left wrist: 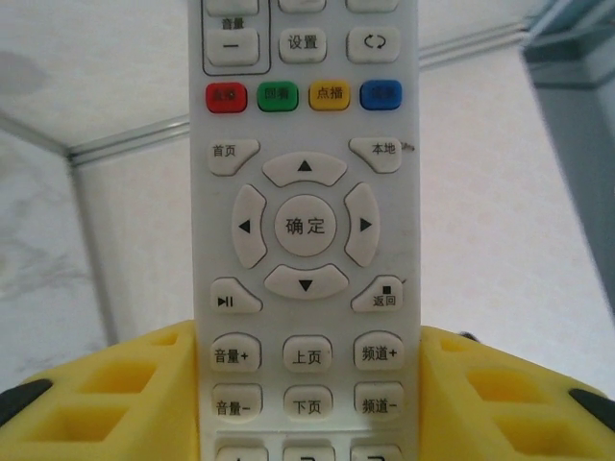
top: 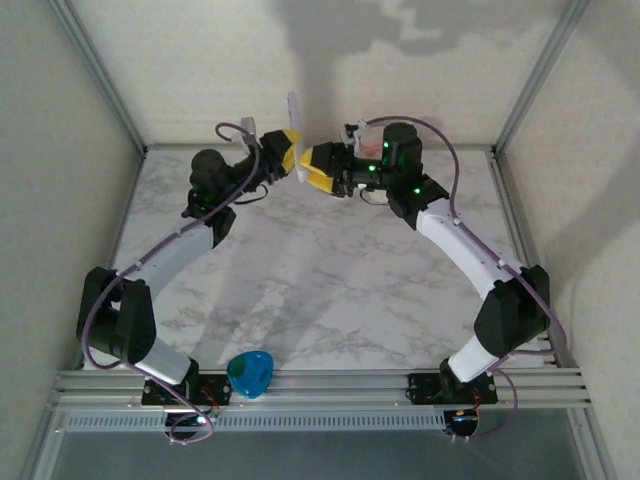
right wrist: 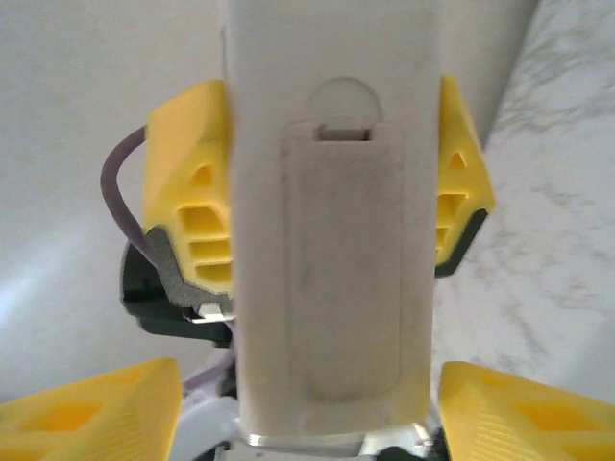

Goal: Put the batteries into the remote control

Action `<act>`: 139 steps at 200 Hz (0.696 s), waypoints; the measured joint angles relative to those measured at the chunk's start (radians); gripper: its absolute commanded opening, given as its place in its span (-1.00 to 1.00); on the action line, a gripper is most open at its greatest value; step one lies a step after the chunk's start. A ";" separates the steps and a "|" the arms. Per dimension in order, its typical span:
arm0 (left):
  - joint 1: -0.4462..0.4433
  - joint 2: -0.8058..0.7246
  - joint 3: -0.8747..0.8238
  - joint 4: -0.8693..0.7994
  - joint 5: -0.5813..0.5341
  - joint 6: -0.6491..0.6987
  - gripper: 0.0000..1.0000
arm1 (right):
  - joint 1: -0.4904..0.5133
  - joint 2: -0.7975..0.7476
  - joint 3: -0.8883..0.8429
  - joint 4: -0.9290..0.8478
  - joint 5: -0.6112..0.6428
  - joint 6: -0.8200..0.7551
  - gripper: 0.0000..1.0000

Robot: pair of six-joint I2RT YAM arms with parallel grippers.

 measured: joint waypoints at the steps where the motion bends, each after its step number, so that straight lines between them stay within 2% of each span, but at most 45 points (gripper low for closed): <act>1: 0.000 0.000 0.000 -0.005 -0.001 0.003 -0.13 | -0.002 -0.002 -0.001 -0.010 0.006 -0.005 0.49; 15: 0.000 -0.003 0.008 -0.129 -0.032 0.084 -0.12 | -0.020 -0.038 -0.014 -0.099 0.064 -0.066 0.67; 49: -0.013 -0.018 0.028 -0.455 -0.159 0.278 -0.10 | -0.050 -0.122 -0.041 -0.330 0.251 -0.233 0.67; 76: -0.069 -0.017 0.037 -0.660 -0.302 0.407 -0.07 | -0.051 -0.169 -0.075 -0.462 0.408 -0.328 0.67; 108: -0.161 0.021 0.037 -0.795 -0.456 0.497 -0.10 | -0.051 -0.212 -0.130 -0.562 0.552 -0.402 0.71; 139: -0.247 0.139 0.040 -0.885 -0.588 0.558 -0.06 | -0.052 -0.230 -0.141 -0.612 0.637 -0.447 0.74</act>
